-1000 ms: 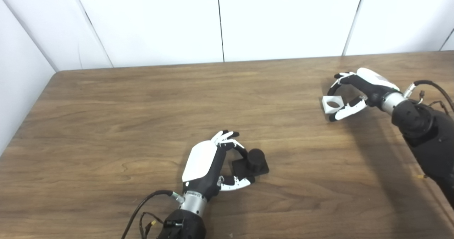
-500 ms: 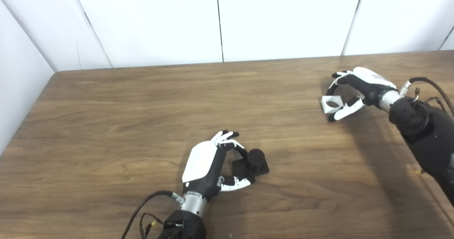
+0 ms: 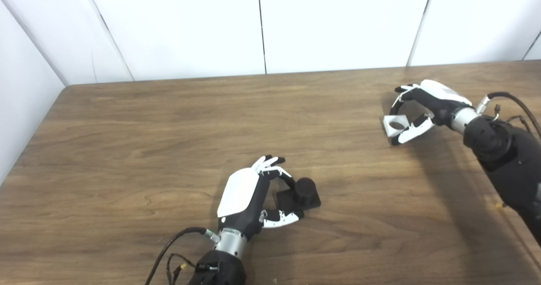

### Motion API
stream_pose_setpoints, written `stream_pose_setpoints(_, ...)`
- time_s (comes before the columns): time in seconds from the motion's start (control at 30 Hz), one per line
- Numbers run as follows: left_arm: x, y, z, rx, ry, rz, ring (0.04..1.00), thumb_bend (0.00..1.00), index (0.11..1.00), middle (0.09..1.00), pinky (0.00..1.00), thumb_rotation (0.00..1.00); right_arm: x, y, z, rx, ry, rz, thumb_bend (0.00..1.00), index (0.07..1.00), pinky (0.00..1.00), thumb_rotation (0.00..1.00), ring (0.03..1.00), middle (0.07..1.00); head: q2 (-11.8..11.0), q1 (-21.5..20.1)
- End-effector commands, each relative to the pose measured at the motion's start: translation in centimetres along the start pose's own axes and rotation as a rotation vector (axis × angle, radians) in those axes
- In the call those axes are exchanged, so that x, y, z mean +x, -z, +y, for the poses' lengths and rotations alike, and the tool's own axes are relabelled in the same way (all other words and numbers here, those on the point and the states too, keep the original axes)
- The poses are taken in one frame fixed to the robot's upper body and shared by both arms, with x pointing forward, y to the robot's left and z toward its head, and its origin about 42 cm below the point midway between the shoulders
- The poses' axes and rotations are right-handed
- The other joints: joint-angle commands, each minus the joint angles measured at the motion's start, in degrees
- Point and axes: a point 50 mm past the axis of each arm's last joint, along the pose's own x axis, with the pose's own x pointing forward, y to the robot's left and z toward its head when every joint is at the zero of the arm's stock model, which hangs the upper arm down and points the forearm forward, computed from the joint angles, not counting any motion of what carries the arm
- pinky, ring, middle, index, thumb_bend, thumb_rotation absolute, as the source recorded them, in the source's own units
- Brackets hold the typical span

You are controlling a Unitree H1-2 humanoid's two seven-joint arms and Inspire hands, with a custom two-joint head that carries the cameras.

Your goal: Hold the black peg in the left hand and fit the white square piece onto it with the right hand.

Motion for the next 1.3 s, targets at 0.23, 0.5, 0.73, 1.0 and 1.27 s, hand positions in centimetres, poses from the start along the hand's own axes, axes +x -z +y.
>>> stream_pose_setpoints(0.23, -0.5, 0.0, -0.3, -0.001, 0.040, 0.018, 0.939, 0.50, 0.493, 0.874, 0.83, 0.07, -0.2, 0.0, -2.7, -0.027, 0.080, -0.018, 0.52, 0.488, 1.00, 0.14, 0.994, 0.923, 0.30, 0.01)
stream_pose_setpoints(0.5, -0.5, -0.1, -0.5, -0.005, 0.035, 0.021, 0.936, 0.50, 0.493, 0.872, 0.83, 0.07, -0.3, 0.1, -2.7, -0.028, 0.082, -0.017, 0.52, 0.487, 1.00, 0.14, 0.990, 0.919, 0.32, 0.12)
stream_pose_setpoints(0.73, -0.5, -0.2, -0.4, -0.010, 0.034, 0.027, 0.939, 0.50, 0.493, 0.873, 0.83, 0.07, -0.6, 0.2, -2.6, -0.028, 0.086, -0.025, 0.53, 0.488, 1.00, 0.14, 0.989, 0.917, 0.41, 0.22)
stream_pose_setpoints(1.0, -0.4, -0.2, -0.4, -0.006, 0.035, 0.023, 0.937, 0.50, 0.493, 0.871, 0.83, 0.07, -2.0, -0.3, -2.8, 0.006, 0.130, -0.047, 0.53, 0.488, 1.00, 0.14, 0.992, 0.922, 0.50, 0.26)
stream_pose_setpoints(1.27, -0.4, -0.2, -0.2, 0.003, 0.037, 0.020, 0.936, 0.50, 0.493, 0.872, 0.81, 0.07, -4.3, -1.6, -3.5, -0.033, 0.154, -0.107, 0.53, 0.488, 1.00, 0.14, 0.998, 0.923, 0.78, 0.28)
